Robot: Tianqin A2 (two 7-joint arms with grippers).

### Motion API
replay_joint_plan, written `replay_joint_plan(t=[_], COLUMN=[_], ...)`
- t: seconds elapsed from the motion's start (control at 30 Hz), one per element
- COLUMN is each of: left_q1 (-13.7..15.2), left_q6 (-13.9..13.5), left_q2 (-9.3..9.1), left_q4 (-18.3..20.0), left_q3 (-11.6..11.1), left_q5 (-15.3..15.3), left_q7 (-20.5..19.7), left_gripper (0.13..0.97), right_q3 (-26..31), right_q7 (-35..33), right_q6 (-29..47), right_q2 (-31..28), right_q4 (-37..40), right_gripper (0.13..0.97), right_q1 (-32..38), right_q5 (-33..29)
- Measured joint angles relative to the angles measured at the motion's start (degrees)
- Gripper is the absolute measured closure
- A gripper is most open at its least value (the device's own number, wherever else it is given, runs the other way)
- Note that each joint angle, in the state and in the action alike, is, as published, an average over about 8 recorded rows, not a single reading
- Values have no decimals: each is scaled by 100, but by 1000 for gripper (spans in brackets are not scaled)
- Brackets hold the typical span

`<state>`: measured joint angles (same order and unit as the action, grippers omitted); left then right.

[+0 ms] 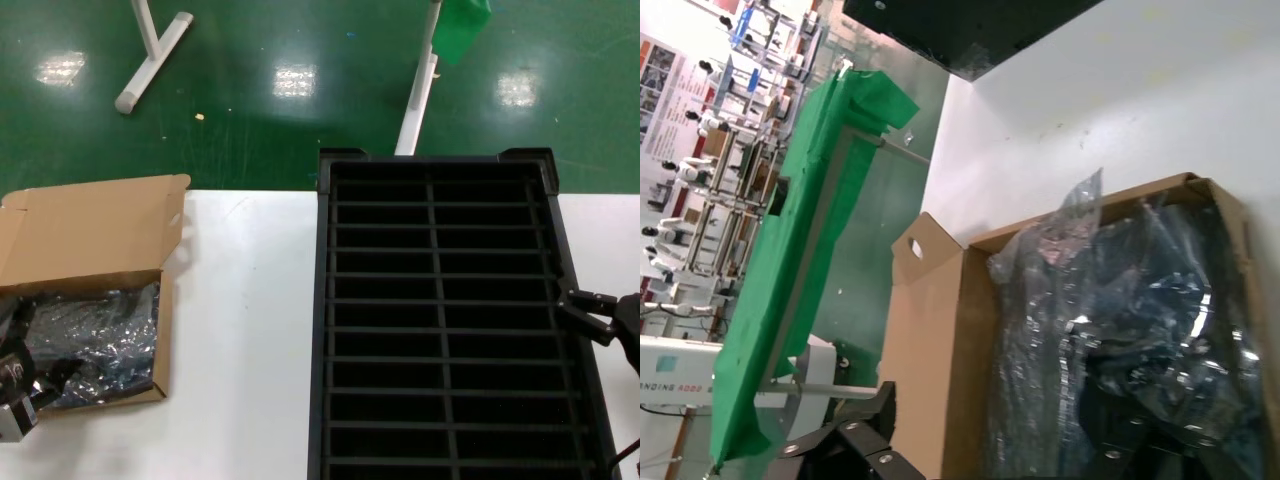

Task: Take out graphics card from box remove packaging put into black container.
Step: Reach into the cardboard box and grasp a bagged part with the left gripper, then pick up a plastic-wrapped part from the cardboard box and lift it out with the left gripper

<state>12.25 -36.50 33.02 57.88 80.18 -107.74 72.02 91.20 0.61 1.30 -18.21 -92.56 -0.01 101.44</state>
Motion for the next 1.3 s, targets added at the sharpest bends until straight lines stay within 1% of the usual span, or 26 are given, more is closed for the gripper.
replay_joint_plan(t=[0.13,0.27,0.53,0.57,0.83,0.97,1.23,1.3], left_q1=[-76,-123,-166,-166,-148,-134,-103,-98], left_q6=[22,36,39,37,4,-21,-72,-77], left_q2=[-7,-13,-3,-1,21,31,38,43], left_q4=[17,9,-46,-57,-153,-205,-302,-301], left_q3=[-26,-48,-68,-68,-52,-46,-40,-37], left_q5=[-6,-12,-15,-15,-17,-27,-53,-55], left_q7=[-1,6,18,19,17,13,18,7], left_gripper=[491,491,712,712,863,863,942,944], right_q3=[0,0,0,0,0,0,0,0], right_q7=[0,0,0,0,0,0,0,0], right_q6=[0,0,0,0,0,0,0,0], right_q2=[0,0,0,0,0,0,0,0], right_q4=[0,0,0,0,0,0,0,0], right_gripper=[129,129,129,129,129,129,129,129], right_q1=[0,0,0,0,0,0,0,0], right_q5=[0,0,0,0,0,0,0,0])
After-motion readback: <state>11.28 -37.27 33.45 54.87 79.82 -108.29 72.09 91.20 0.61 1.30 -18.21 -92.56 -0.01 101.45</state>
